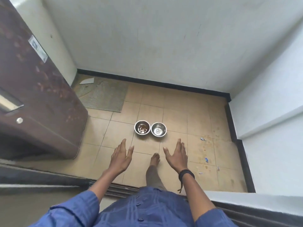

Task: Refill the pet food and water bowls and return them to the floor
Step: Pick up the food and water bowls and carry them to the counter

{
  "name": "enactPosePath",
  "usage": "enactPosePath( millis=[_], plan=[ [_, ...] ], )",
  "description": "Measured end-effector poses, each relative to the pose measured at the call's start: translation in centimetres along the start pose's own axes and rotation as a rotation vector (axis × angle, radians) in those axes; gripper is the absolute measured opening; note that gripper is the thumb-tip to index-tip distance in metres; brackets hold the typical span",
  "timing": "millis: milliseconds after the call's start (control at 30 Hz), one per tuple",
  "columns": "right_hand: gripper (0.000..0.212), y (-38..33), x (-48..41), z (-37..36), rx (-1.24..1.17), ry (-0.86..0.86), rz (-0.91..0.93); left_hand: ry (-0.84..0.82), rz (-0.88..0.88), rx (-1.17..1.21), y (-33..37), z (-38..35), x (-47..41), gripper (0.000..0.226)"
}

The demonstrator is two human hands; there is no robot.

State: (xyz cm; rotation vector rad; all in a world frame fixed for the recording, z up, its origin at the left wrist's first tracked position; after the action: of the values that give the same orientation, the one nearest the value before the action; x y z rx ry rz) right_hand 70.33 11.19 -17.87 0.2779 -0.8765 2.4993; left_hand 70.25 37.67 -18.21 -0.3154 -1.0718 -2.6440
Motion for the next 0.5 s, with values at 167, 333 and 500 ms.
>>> enactPosePath(
  millis=[167,333,500],
  plan=[
    [0.090,-1.6,-9.0,-1.5,-0.057,-0.078,-0.040,-0.042,0.052,-0.076,1.1,-1.1,-8.4,0.067],
    [0.085,-3.5,-16.4,-2.0,-0.126,-0.135,-0.116,-0.130,0.054,-0.235,2.9,-1.5,-16.4,0.067],
    [0.083,-4.7,-22.2,-4.4,-0.115,-0.183,-0.173,-0.154,0.064,-0.251,3.1,-1.1,-23.0,0.068]
  ],
)
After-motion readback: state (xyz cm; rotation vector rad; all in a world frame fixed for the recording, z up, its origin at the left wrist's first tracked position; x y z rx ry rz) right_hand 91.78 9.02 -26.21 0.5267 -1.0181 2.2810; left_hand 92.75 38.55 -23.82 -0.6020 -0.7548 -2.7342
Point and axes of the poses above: each hand's wrist, its own x-axis away from the middle knuckle, its own z-axis out of the back of the hand, y = z × x, the point moved 9 cm from there along -x, towards the middle knuckle, and after that the axes turned 9 degrees about y, right-handed, at the moved point
